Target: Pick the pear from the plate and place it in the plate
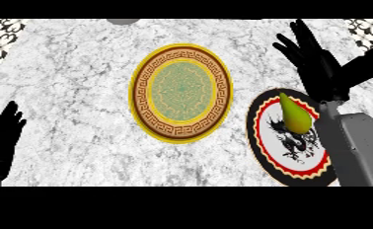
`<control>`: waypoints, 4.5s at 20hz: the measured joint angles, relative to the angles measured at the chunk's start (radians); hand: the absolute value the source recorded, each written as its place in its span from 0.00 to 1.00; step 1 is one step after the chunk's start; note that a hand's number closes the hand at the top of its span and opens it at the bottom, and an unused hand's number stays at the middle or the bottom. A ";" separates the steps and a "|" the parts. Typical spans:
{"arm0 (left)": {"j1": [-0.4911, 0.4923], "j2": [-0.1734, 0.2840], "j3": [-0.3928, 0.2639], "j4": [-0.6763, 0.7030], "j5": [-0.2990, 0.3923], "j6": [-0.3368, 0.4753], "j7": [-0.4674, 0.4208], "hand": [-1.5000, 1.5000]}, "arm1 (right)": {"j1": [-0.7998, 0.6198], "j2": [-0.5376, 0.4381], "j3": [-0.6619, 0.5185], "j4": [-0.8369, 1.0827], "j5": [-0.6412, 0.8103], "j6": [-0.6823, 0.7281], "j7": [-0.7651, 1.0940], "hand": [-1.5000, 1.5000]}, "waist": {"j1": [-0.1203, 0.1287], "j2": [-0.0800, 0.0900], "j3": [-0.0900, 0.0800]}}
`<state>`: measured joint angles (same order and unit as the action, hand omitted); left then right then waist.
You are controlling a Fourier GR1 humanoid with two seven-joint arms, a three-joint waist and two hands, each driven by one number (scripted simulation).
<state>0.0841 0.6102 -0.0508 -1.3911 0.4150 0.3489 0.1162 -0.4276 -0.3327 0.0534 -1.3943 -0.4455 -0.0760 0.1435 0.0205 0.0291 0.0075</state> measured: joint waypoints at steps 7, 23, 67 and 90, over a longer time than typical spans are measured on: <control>-0.076 -0.061 -0.076 -0.033 -0.060 -0.087 -0.134 0.50 | -0.074 -0.001 0.065 0.037 0.075 0.031 0.010 1.00 | -0.020 -0.026 -0.015; -0.145 -0.178 -0.129 0.052 -0.131 -0.197 -0.272 0.50 | 0.315 0.076 0.141 -0.169 0.495 -0.382 -0.337 0.00 | -0.031 -0.031 -0.008; -0.140 -0.314 0.024 0.070 -0.305 -0.329 -0.269 0.50 | 0.214 -0.058 0.101 -0.035 0.989 0.195 0.353 0.00 | -0.017 -0.029 -0.007; -0.111 -0.349 0.091 0.003 -0.350 -0.357 -0.215 0.50 | 0.532 0.074 0.138 -0.180 1.273 -0.038 0.301 1.00 | -0.051 -0.047 -0.017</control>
<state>-0.0268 0.2611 0.0397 -1.3883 0.0648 -0.0084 -0.0986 0.1040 -0.2587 0.1911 -1.5747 0.8273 -0.1143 0.4447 -0.0308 -0.0182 -0.0096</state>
